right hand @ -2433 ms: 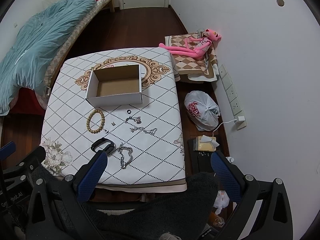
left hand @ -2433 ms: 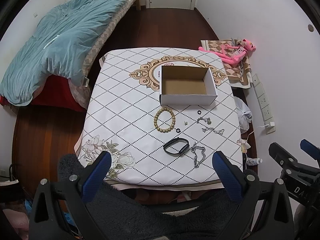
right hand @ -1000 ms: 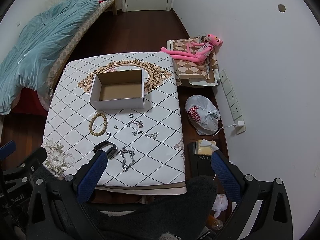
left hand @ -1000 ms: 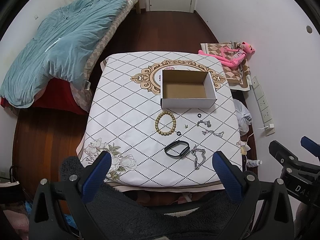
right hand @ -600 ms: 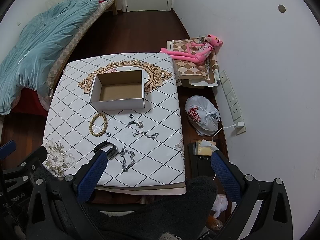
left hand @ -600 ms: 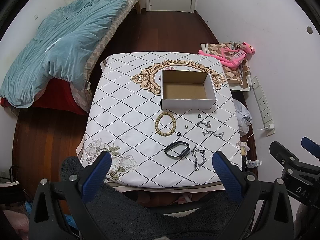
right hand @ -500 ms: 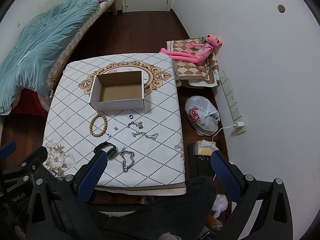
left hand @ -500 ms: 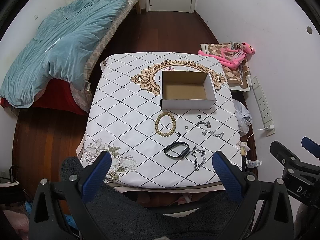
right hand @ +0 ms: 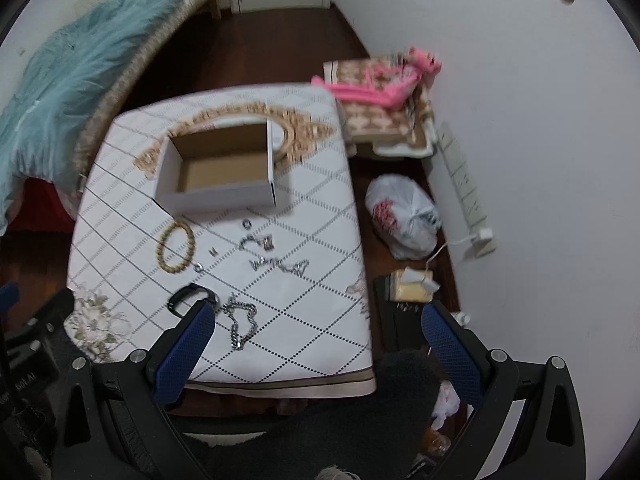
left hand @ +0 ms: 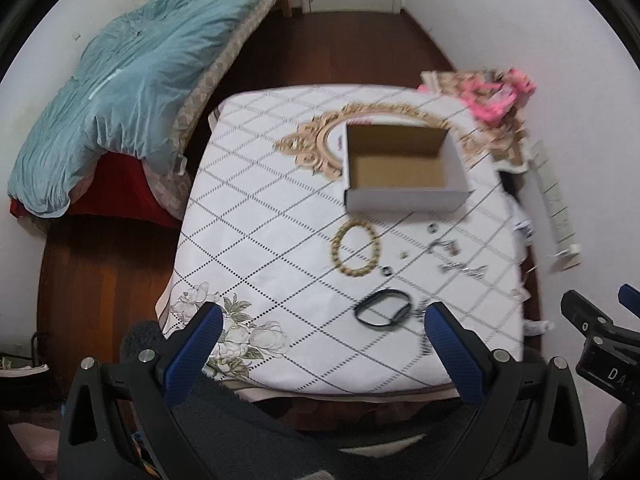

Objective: Organize jewelry
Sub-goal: 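Grasp the black watch band with the left gripper while the right gripper grasps the thick silver chain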

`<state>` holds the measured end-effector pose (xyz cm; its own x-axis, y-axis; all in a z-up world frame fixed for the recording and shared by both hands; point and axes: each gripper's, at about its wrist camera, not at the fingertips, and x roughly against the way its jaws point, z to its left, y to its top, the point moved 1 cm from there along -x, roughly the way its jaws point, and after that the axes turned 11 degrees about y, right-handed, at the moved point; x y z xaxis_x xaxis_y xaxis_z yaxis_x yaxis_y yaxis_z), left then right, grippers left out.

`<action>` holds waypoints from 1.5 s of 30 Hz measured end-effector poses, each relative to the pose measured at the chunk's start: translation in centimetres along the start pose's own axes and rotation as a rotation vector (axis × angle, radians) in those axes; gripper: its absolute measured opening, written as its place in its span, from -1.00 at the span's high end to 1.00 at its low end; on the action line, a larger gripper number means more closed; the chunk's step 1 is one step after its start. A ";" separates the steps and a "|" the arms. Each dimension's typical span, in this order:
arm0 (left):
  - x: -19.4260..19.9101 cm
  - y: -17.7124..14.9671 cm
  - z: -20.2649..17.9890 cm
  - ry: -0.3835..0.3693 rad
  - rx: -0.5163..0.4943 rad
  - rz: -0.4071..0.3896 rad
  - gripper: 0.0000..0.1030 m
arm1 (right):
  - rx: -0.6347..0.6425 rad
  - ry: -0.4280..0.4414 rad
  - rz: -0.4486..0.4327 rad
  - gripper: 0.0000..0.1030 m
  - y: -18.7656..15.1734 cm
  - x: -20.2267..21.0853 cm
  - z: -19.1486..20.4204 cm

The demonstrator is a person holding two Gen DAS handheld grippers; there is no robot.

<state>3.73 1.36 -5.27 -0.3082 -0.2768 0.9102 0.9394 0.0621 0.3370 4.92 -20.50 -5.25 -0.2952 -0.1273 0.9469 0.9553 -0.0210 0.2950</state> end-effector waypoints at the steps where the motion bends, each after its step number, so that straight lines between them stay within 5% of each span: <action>1: -1.4 0.0 -0.2 0.013 -0.010 0.023 -1.00 | -0.004 0.004 0.030 -1.00 0.0 -1.8 -0.1; 18: -12.8 -1.2 -2.2 0.074 -0.068 0.188 -1.00 | -0.052 0.100 0.260 -0.87 -3.0 -17.6 1.1; 23: -14.2 -1.7 -2.4 0.072 -0.062 0.211 -1.00 | -0.079 0.153 0.290 -0.47 -4.3 -20.2 1.4; 27: -15.1 -2.0 -2.6 0.062 -0.063 0.231 -0.99 | -0.013 0.102 0.267 -0.37 -5.0 -20.6 2.7; 30: -15.8 -2.1 -2.9 0.043 -0.068 0.236 -0.99 | 0.046 0.084 0.224 -0.06 -5.6 -19.9 3.5; 32: -16.4 -2.3 -3.2 0.026 -0.077 0.246 -0.99 | 0.062 0.081 0.201 0.81 -5.9 -19.3 3.4; 33: -16.7 -2.4 -3.4 0.011 -0.081 0.255 -0.99 | 0.059 0.072 0.205 0.92 -6.0 -19.2 3.2; 37: -18.1 -2.8 -4.1 -0.081 -0.085 0.293 -0.98 | 0.011 0.045 0.195 0.93 -6.0 -18.9 0.7; 41: -19.4 -3.1 -4.7 -0.160 -0.074 0.328 -0.54 | -0.038 0.062 0.207 0.92 -5.6 -18.7 -0.9; 43: -19.4 -3.0 -4.8 -0.168 -0.069 0.307 -0.45 | -0.050 0.081 0.225 0.91 -5.0 -18.7 -1.6; 45: -19.5 -2.7 -4.8 -0.170 -0.078 0.279 -0.13 | -0.051 0.091 0.238 0.91 -5.0 -18.6 -1.6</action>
<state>7.88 1.97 -25.05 -0.0515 -0.0951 0.9941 0.9978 0.0378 0.0553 5.70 -19.58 -24.51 -0.0615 -0.2235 0.9728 0.9980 -0.0293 0.0564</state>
